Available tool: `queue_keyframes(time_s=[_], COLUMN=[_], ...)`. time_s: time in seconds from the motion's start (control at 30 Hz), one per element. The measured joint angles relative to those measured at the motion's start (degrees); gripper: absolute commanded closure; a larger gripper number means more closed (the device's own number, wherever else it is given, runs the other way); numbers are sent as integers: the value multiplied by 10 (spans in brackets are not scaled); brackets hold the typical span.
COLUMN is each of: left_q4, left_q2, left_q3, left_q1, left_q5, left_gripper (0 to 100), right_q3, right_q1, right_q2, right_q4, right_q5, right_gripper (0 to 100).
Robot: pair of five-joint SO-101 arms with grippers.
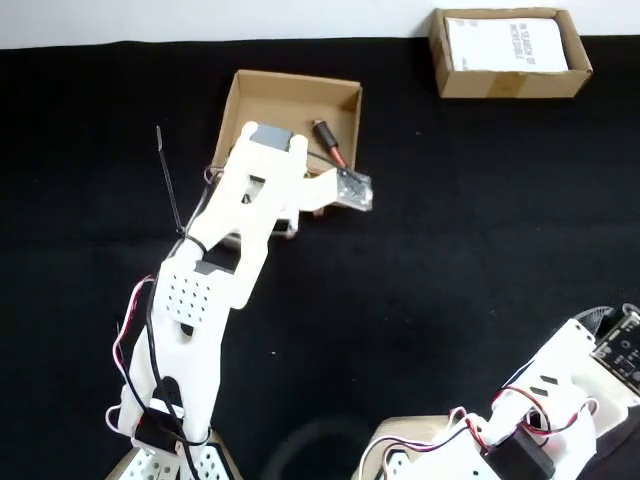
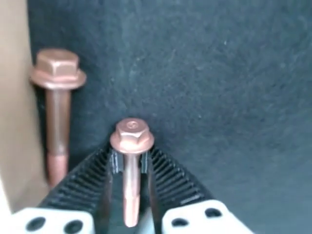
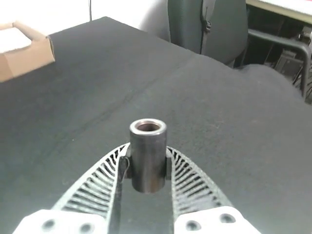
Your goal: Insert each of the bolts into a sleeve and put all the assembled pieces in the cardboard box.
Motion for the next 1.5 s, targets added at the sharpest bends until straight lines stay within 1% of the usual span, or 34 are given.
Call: queue_keyframes(time_s=[0.13,0.27,0.37,0.47,0.6,0.7,0.8,0.9,1.07,1.17,1.27,1.33,1.4,1.5], left_q4=[13,19,22,22,24,25,25,25,23,-12,-78,-145,-227,-378], left_q2=[-36,-113,-177,-250,-345,-415,-492,-573,-711,-805,-914,-992,-1068,-1172], left_q3=[-18,-40,-41,-29,20,65,104,149,251,333,435,521,618,785], left_q1=[0,-4,-2,-2,-9,-8,-6,-3,44,67,76,80,80,78], left_q5=[137,280,375,447,539,597,628,635,635,635,635,635,635,636], left_gripper=[992,992,992,992,992,992,992,992,992,992,991,991,991,991], right_q3=[0,5,25,53,87,119,149,178,200,206,207,207,207,207], right_q1=[-33,-102,-164,-233,-338,-424,-476,-518,-565,-603,-636,-651,-663,-675], right_q2=[0,0,-2,-2,-2,-2,-2,-2,-2,-1,-1,-1,-1,-1], right_q4=[4,5,5,5,5,-18,-63,-110,-158,-175,-203,-217,-223,-224], right_q5=[-47,-96,-118,-122,-122,-122,-107,-83,-76,-76,-76,-76,-76,-76], right_gripper=[987,987,987,987,987,987,987,987,987,987,987,987,987,987])
